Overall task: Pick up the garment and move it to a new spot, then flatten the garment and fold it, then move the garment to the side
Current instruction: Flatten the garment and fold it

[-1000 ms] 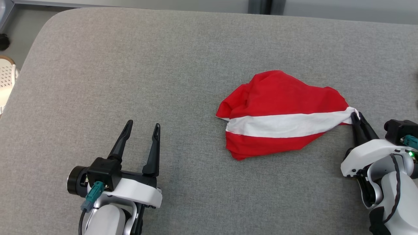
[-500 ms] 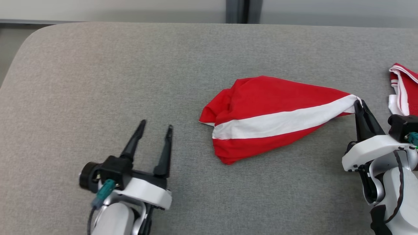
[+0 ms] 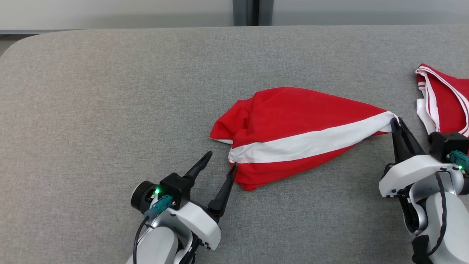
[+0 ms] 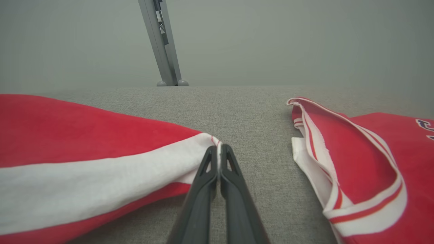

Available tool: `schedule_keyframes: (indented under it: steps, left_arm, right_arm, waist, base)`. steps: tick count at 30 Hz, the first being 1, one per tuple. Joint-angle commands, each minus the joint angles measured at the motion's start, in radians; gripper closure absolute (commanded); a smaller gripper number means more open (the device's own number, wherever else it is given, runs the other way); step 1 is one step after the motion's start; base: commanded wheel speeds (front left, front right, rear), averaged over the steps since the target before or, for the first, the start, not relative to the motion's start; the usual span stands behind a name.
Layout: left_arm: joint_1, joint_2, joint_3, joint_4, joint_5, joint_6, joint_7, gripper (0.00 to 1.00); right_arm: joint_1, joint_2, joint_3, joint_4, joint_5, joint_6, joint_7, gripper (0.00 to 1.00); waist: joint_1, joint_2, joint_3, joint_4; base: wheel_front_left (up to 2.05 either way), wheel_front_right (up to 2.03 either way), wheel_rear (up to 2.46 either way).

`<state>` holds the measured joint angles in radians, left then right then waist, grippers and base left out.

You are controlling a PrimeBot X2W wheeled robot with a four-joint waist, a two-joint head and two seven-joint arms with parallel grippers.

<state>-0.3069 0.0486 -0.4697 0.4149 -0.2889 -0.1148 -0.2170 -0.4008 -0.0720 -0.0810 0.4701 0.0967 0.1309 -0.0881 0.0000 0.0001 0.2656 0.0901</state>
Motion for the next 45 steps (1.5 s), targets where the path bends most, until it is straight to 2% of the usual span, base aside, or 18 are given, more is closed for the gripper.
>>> schedule_keyframes:
  steps: [1, 17, 27, 28, 29, 30, 31, 39, 45]
  left_arm:
    - [-0.023, 0.004, -0.004, 0.011, -0.004, -0.006, 0.004, 0.0]
    - [-0.116, 0.004, -0.091, 0.118, -0.06, -0.011, -0.008, 0.0]
    - [-0.157, 0.004, -0.131, 0.172, -0.094, 0.008, -0.028, 0.0]
    - [-0.161, 0.004, -0.139, 0.177, -0.096, 0.006, -0.028, 0.16]
    - [-0.163, 0.004, -0.145, 0.182, -0.1, 0.004, -0.029, 0.55]
    - [-0.165, 0.004, -0.15, 0.188, -0.105, 0.003, -0.03, 0.89]
    - [-0.168, 0.004, -0.153, 0.192, -0.109, 0.003, -0.031, 1.0]
    - [-0.163, 0.009, -0.133, 0.169, -0.109, 0.018, -0.046, 1.0]
    - [-0.121, 0.032, -0.078, 0.065, -0.081, 0.043, -0.048, 1.0]
  right_arm:
    - [0.0, -0.003, 0.004, -0.001, -0.003, 0.0, 0.004, 1.0]
    - [0.005, 0.004, 0.024, 0.006, 0.007, 0.0, 0.003, 1.0]
    - [0.001, 0.006, 0.032, -0.004, 0.007, 0.0, 0.006, 1.0]
    - [0.001, 0.006, 0.032, -0.005, 0.007, 0.0, 0.007, 1.0]
    - [0.0, 0.005, 0.031, -0.006, 0.006, 0.0, 0.007, 1.0]
    - [0.0, 0.005, 0.03, -0.006, 0.006, 0.0, 0.006, 1.0]
    - [0.001, 0.004, 0.03, -0.006, 0.006, 0.0, 0.006, 1.0]
    - [0.012, -0.003, 0.029, -0.005, 0.007, 0.0, -0.004, 1.0]
    - [0.009, -0.025, 0.039, -0.031, -0.003, 0.0, -0.02, 1.0]
  waist:
    - [0.0, -0.0001, -0.001, -0.003]
    - [0.0, -0.0001, -0.001, -0.03]
    - [0.0, -0.0001, 0.013, -0.037]
    - [0.0, -0.0001, 0.014, -0.037]
    - [0.0, -0.0001, 0.015, -0.037]
    - [0.0, -0.0001, 0.016, -0.036]
    - [0.0, -0.0001, 0.016, -0.036]
    - [0.0, -0.0001, -0.005, -0.026]
    - [0.0, -0.0001, -0.054, -0.014]
  base:
    - [0.0, 0.0, 0.0]
    - [0.0, 0.0, 0.0]
    - [0.0, 0.0, 0.0]
    - [0.0, 0.0, 0.0]
    - [0.0, 0.0, 0.0]
    - [0.0, 0.0, 0.0]
    - [0.0, 0.0, 0.0]
    - [0.0, 0.0, 0.0]
    - [0.0, 0.0, 0.0]
